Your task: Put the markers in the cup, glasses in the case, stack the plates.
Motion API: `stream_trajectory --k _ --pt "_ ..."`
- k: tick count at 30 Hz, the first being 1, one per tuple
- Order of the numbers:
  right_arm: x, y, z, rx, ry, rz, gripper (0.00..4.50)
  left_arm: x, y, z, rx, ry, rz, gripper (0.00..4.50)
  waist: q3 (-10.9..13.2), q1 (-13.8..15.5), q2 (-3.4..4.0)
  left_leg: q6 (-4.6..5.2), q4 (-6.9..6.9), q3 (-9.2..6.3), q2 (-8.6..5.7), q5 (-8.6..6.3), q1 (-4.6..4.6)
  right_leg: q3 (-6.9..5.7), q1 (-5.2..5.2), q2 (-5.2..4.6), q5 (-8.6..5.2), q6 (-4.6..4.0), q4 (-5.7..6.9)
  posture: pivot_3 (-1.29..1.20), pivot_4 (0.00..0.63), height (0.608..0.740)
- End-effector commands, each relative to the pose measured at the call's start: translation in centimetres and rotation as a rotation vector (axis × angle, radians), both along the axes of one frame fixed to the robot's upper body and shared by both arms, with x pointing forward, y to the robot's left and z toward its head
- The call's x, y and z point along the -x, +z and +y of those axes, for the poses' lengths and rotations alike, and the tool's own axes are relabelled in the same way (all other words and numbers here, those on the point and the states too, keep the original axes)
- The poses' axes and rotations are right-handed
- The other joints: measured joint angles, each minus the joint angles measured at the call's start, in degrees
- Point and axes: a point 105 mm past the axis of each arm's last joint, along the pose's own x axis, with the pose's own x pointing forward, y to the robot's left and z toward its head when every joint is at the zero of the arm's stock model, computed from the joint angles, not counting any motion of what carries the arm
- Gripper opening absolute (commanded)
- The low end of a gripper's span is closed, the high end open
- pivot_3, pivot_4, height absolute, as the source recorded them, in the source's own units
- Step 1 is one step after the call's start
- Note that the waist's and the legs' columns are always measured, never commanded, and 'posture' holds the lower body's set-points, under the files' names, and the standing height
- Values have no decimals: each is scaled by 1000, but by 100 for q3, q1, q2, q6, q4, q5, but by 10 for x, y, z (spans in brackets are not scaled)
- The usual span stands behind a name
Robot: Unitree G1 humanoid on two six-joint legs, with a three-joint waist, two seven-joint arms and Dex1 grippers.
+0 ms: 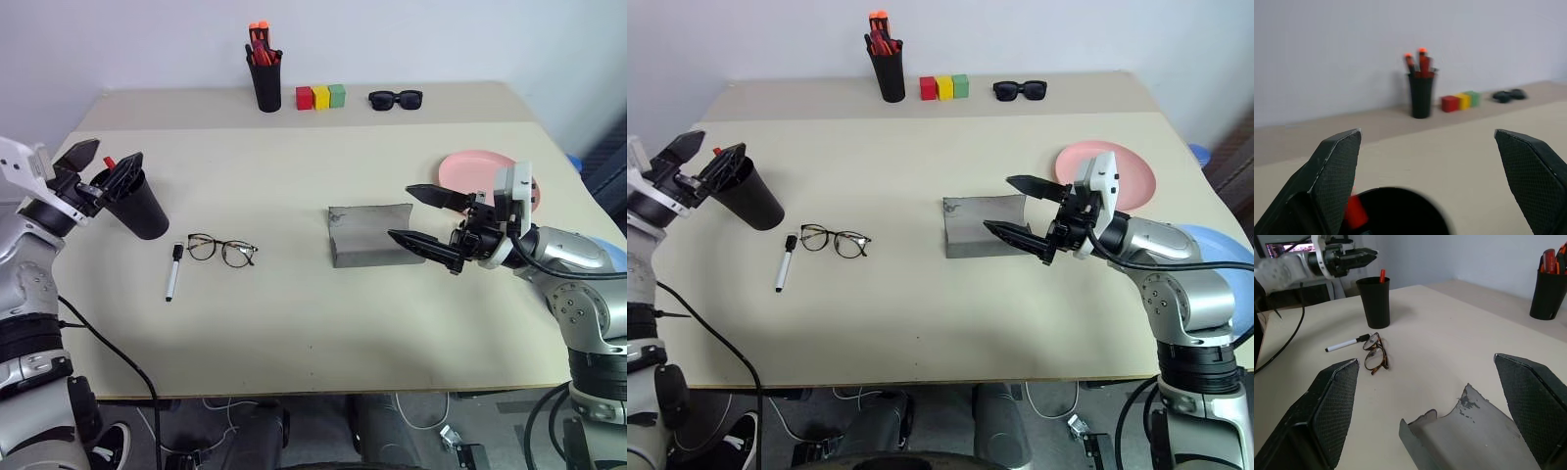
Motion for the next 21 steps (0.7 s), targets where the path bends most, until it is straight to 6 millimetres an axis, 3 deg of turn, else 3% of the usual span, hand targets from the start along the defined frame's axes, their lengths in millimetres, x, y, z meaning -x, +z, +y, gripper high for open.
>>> stream_trajectory --k 1,3,5,8,13,17,21 --pt "2 11 -5 3 7 -30 4500 5 26 -40 -133 -106 48 4465 0 5 0 0 0 0 -1 0 1 0 1 0 0 0 -1 0 150 740" --pt "1 12 -6 0 8 -34 4500 9 40 -61 -120 -172 62 4465 1 32 -2 0 0 0 -1 0 3 0 4 0 0 0 -2 0 150 740" --pt "2 15 -5 -10 24 -46 4500 6 49 -69 -164 -131 59 4465 1 29 -2 0 1 0 -1 0 3 -1 6 0 0 0 -2 0 150 740" --pt "6 22 -1 -48 60 -74 4500 7 46 -78 -219 -101 110 4465 0 -36 2 0 -4 1 -1 0 8 0 5 3 0 0 -3 0 150 740" --pt "13 20 3 -23 89 -89 4500 9 16 -77 -192 -12 381 4465 1 -25 3 0 -9 4 1 0 7 2 -1 5 0 0 -1 0 150 740" --pt "21 11 10 32 127 -85 4500 19 -11 -85 -105 -54 619 4465 2 -2 1 0 -6 2 -1 0 5 0 2 3 0 0 -2 0 150 740" --pt "17 12 11 33 112 -90 4500 17 -36 -87 -57 1 775 4465 1 15 0 -1 2 2 -5 1 6 -2 6 1 0 1 -1 0 150 740"
